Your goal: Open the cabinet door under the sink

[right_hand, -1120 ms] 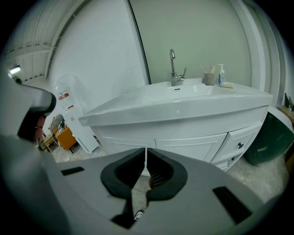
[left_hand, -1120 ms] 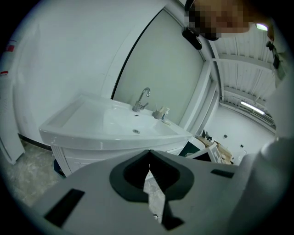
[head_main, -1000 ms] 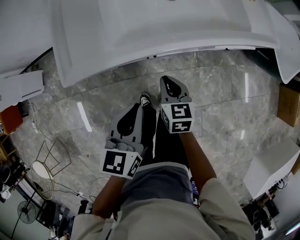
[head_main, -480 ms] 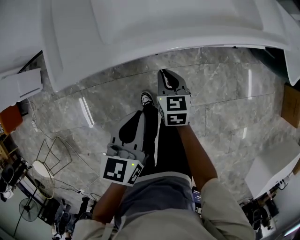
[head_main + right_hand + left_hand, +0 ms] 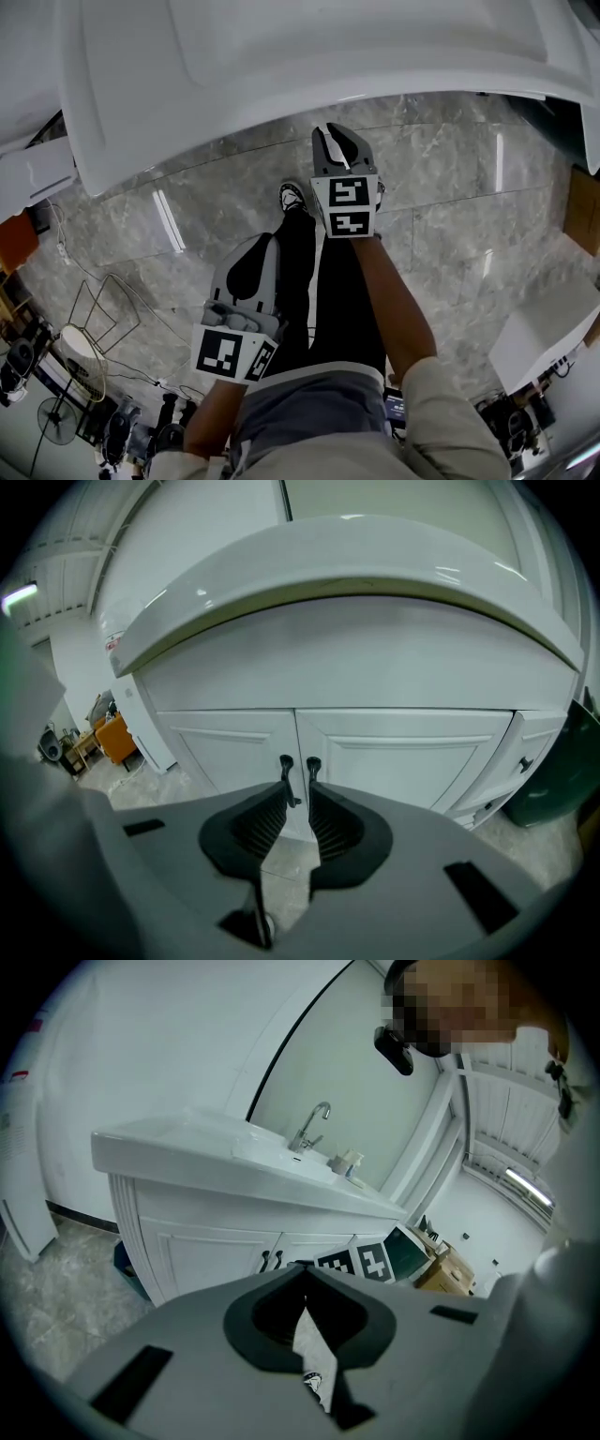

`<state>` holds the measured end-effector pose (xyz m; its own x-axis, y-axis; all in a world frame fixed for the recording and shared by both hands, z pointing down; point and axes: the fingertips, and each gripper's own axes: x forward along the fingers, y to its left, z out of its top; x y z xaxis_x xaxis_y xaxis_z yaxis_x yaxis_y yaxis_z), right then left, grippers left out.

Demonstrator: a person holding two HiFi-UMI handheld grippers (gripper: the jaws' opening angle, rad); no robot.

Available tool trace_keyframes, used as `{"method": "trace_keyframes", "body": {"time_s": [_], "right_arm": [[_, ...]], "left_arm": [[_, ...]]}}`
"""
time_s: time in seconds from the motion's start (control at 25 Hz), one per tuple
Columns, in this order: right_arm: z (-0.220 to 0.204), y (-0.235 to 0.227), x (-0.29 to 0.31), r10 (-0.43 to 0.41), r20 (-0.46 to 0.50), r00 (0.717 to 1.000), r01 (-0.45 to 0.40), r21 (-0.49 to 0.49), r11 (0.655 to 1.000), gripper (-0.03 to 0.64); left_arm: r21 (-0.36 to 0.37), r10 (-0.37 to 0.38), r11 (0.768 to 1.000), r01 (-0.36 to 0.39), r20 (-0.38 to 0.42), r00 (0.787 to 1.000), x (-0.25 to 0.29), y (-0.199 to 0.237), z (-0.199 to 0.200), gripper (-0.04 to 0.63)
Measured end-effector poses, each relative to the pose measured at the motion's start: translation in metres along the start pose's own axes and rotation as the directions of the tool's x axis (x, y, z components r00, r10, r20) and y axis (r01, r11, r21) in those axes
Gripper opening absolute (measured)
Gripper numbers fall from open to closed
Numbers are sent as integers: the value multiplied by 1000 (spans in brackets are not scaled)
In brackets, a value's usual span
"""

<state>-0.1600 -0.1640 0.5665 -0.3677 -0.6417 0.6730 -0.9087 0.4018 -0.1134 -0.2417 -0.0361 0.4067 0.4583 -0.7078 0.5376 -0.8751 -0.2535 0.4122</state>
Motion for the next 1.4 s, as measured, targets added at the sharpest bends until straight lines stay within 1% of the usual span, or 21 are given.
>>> {"method": "trace_keyframes", "body": {"time_s": [0.24, 0.52, 0.8, 0.92, 1.08, 1.2, 1.28, 1.32, 1.4], "right_arm": [[-8, -10, 25, -24, -12, 1000, 24, 9, 1000, 154], [-8, -20, 53, -54, 6, 999, 54, 30, 998, 161], [-13, -21, 77, -58, -7, 998, 58, 8, 998, 161], [-13, -24, 85, -54, -6, 999, 54, 15, 998, 146], [-13, -27, 90, -77, 3, 997, 77, 18, 997, 93], [-14, -27, 92, -102, 7, 995, 102, 13, 995, 88], [-13, -26, 92, -124, 11, 992, 124, -2, 992, 58], [-14, -26, 91, -129, 12, 992, 130, -6, 992, 57], [-14, -26, 90, -124, 12, 992, 124, -6, 992, 57]], "left_arm": [[-18, 9, 1000, -9, -23, 1000, 7, 9, -12, -2], [-20, -2, 1000, 2, -39, 999, 16, 17, -17, -2], [-14, 0, 1000, -1, -56, 998, 17, 26, -20, -2], [-17, 8, 1000, -9, -58, 998, 19, 28, -21, -2], [-25, 20, 999, -22, -56, 998, 17, 28, -23, -2], [-27, 27, 999, -28, -55, 998, 18, 28, -24, -2], [-29, 33, 999, -34, -50, 998, 18, 26, -23, -2], [-32, 35, 999, -36, -48, 998, 18, 24, -23, -2], [-37, 36, 999, -38, -45, 998, 18, 19, -24, -2]]}}
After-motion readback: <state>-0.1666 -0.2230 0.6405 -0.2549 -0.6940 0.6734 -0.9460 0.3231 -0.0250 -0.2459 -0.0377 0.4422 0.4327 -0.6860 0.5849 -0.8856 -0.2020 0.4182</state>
